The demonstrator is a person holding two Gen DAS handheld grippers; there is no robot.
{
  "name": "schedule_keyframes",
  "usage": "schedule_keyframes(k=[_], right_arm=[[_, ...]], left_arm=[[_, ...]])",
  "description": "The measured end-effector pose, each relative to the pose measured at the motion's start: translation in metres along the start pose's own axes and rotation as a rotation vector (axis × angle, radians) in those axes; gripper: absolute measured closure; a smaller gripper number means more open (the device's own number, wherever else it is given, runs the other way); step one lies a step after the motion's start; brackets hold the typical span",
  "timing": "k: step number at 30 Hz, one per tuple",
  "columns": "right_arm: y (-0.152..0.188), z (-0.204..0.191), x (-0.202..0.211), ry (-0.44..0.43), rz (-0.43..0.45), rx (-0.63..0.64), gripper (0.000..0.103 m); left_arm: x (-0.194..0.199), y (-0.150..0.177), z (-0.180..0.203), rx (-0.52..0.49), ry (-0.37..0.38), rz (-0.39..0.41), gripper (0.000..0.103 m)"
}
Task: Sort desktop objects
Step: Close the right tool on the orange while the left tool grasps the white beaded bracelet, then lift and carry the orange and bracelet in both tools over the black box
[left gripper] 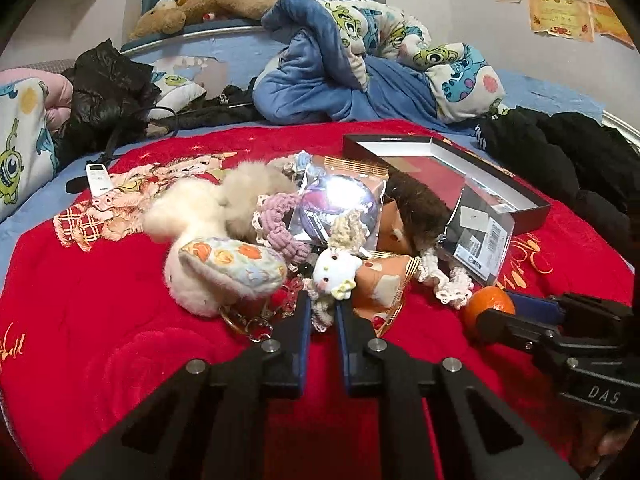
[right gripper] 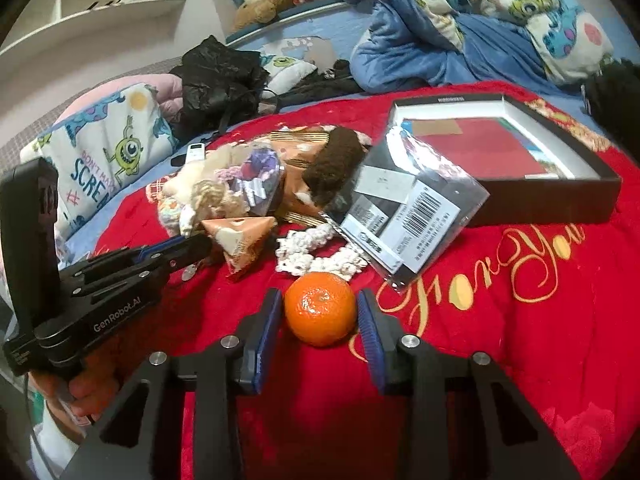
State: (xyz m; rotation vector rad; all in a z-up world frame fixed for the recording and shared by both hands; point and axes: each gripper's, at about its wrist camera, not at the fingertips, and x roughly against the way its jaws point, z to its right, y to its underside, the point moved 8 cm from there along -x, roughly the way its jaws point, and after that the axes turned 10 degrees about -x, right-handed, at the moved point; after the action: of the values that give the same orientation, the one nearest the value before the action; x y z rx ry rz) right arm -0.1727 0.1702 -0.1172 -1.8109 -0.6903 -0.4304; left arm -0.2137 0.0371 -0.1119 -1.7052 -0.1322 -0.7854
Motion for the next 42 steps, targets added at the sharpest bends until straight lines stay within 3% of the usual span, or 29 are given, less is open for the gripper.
schedule_keyframes(k=[5, 8, 12, 20, 36, 42], right_arm=[[-0.001, -0.004, 0.007, 0.030, 0.046, 0.028, 0.066], [-0.003, 0.002, 0.009, 0.021, 0.055, 0.005, 0.066], [-0.003, 0.006, 0.010, 0.016, 0.058, -0.014, 0.066], [-0.001, 0.004, 0.010, 0.041, 0.063, 0.004, 0.066], [-0.002, 0.007, 0.019, 0.066, 0.110, -0.008, 0.066], [-0.003, 0.022, 0.019, 0.074, 0.105, -0.082, 0.066]], left_arm=[[0.011, 0.000, -0.003, 0.013, -0.037, 0.039, 0.091], [0.022, -0.002, 0.002, -0.005, -0.022, 0.093, 0.091], [0.030, -0.003, 0.007, -0.044, -0.076, 0.119, 0.091], [0.040, -0.003, 0.003, -0.017, -0.053, 0.162, 0.091], [0.034, 0.003, -0.012, 0.050, -0.039, 0.130, 0.091], [0.026, 0.005, -0.011, 0.050, -0.048, 0.091, 0.091]])
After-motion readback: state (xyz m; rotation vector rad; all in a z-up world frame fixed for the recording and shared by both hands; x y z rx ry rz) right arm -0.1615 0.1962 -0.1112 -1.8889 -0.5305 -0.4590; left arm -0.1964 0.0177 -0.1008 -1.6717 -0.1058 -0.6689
